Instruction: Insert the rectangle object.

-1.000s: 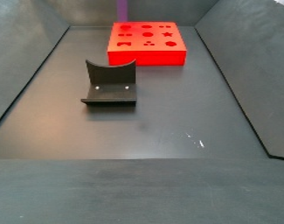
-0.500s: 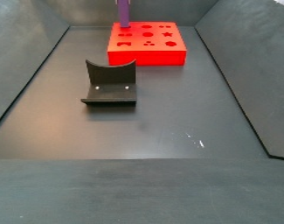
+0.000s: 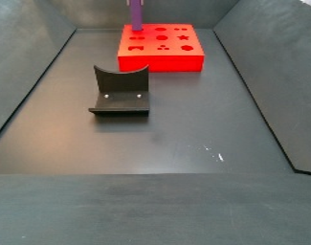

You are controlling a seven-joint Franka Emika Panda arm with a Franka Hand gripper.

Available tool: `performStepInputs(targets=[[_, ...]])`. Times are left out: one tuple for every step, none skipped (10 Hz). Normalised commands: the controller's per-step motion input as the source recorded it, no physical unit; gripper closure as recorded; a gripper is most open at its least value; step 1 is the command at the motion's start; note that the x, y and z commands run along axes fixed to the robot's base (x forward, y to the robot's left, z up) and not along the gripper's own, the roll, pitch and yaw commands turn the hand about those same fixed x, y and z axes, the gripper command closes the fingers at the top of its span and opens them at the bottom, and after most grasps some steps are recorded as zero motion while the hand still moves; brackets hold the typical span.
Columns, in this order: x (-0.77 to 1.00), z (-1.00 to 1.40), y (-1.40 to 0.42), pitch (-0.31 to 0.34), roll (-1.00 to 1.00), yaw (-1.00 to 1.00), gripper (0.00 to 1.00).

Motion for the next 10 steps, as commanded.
performStepInputs(targets=[[0.0,-0.15,0.08,0.0,0.02,0.0,1.0],[0.0,-0.13,0.0,-0.006,0.03,0.0,1.0],[0.0,-0.11,0.0,-0.011,0.0,0.0,1.0],[-0.01,-0.12,0.0,-0.027,0.0,0.0,1.0],[-0.06,-0.13,0.0,-0.041,0.0,0.0,1.0],[-0.21,-0.14,0.07,-0.039,0.0,-0.01,1.0],[-0.04,-0.11,0.0,-0.02,0.0,0.0,1.0],[0.0,-0.08,0.0,-0.014,0.0,0.0,1.0],[0.01,-0.09,0.0,-0.003,0.0,0.0,1.0],[0.09,-0.1,0.0,-0.01,0.0,0.0,1.0]])
